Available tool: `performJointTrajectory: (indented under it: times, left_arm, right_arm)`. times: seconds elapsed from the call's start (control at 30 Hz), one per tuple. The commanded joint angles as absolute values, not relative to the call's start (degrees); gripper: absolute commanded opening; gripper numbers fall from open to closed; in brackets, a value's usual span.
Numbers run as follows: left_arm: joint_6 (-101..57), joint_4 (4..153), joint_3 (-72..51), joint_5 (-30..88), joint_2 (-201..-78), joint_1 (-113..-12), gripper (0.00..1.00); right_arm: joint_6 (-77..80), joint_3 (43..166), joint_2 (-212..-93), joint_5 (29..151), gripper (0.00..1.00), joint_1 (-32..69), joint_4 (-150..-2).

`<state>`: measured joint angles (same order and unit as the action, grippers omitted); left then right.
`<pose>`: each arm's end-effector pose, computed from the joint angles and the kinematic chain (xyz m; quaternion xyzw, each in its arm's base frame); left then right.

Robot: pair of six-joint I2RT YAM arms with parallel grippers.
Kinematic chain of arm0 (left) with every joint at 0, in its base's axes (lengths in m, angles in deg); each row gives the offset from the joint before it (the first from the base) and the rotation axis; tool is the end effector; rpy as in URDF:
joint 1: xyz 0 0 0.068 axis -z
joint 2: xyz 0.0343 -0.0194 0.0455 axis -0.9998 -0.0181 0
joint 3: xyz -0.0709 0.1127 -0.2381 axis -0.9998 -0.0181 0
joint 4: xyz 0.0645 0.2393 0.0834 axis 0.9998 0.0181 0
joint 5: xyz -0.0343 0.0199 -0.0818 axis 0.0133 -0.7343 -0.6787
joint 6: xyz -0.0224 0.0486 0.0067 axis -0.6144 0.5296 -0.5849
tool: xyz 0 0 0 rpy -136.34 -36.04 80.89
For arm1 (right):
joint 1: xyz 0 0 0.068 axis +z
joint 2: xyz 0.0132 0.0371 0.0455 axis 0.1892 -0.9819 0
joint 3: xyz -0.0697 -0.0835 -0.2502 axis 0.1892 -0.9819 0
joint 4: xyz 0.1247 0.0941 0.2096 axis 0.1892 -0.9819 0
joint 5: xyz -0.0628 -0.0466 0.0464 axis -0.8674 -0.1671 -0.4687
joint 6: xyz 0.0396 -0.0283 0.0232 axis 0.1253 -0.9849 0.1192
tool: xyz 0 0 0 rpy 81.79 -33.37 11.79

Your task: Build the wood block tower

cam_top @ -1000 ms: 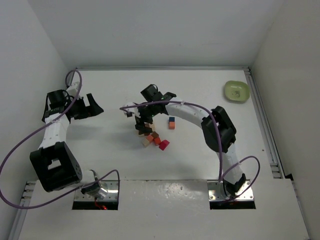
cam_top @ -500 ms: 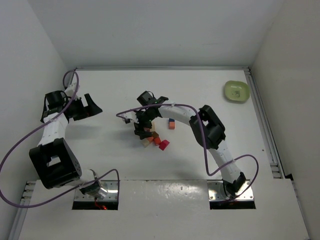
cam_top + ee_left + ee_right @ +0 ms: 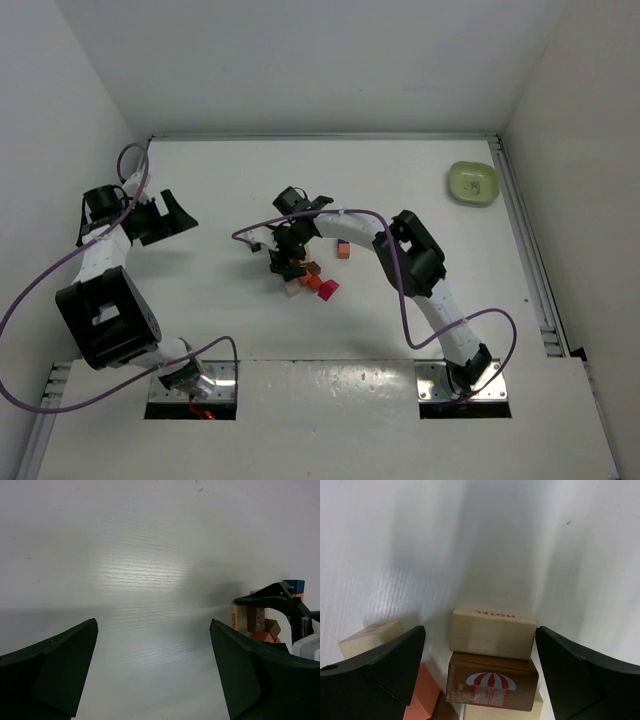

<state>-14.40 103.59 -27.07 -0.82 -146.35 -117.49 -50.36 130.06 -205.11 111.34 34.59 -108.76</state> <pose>0.2696 0.1216 0.2414 -0.1418 0.8835 -0.2301 0.3826 0.3270 0.3575 0.1269 -0.7086 0.6298 0.2467 0.2011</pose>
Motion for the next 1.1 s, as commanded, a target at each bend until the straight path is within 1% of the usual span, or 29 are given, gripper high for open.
performJointTrajectory:
  times: [0.0,0.07,0.1,0.17,0.2,0.27,0.37,0.5,0.6,0.63,0.73,0.83,0.87,1.07]
  left_arm:
    - [-14.2,102.0,-25.3,-2.6,-146.6,-118.7,1.00]
    - [-14.2,102.0,-25.3,-2.6,-147.1,-118.7,1.00]
    - [-14.2,102.0,-25.3,-2.6,-147.1,-118.7,1.00]
    - [-14.2,102.0,-25.3,-2.6,-147.1,-118.7,1.00]
    - [-14.2,102.0,-25.3,-2.6,-147.1,-118.7,1.00]
    - [-14.2,102.0,-25.3,-2.6,-147.1,-118.7,1.00]
    - [-13.4,102.0,-25.3,-5.4,-147.1,-118.7,1.00]
    - [-12.9,102.0,-25.3,-6.1,-145.2,-118.0,1.00]
    - [-11.7,102.0,-25.3,-5.6,-143.5,-115.8,1.00]
    - [-11.7,102.0,-25.3,-5.6,-143.5,-115.8,1.00]
    - [-11.2,102.0,-24.8,-4.9,-143.0,-114.2,1.00]
    - [-11.2,102.0,-23.7,-3.6,-143.0,-112.7,1.00]
    - [-11.2,102.0,-23.7,-3.6,-143.0,-111.9,1.00]
    - [-12.3,100.4,-22.0,-3.0,-144.1,-110.1,1.00]
  right_arm:
    - [-49.6,131.4,-205.8,110.6,0.88,34.4,-107.6]
    - [-48.5,131.3,-205.6,110.5,0.84,34.5,-106.7]
    - [-48.2,131.2,-205.6,110.6,0.77,34.5,-106.2]
    - [-48.3,131.2,-205.4,110.8,0.71,34.5,-106.2]
    - [-48.1,130.7,-205.0,111.2,0.66,34.4,-105.7]
    - [-46.8,129.8,-203.8,111.9,0.62,34.5,-105.0]
    - [-43.4,129.2,-201.0,113.0,0.61,34.2,-103.0]
    - [-37.0,129.7,-195.5,116.8,0.56,32.4,-101.1]
    - [-35.3,128.7,-187.5,119.3,0.56,29.5,-101.9]
    - [-35.3,128.5,-187.4,119.8,0.56,28.7,-102.5]
    - [-38.2,125.7,-182.5,121.3,0.56,24.0,-106.7]
    - [-43.9,120.6,-178.7,122.0,0.55,19.4,-111.1]
    - [-48.1,119.8,-177.1,122.1,0.55,17.7,-113.0]
    - [-58.8,114.5,-175.6,121.4,0.54,11.4,-118.7]
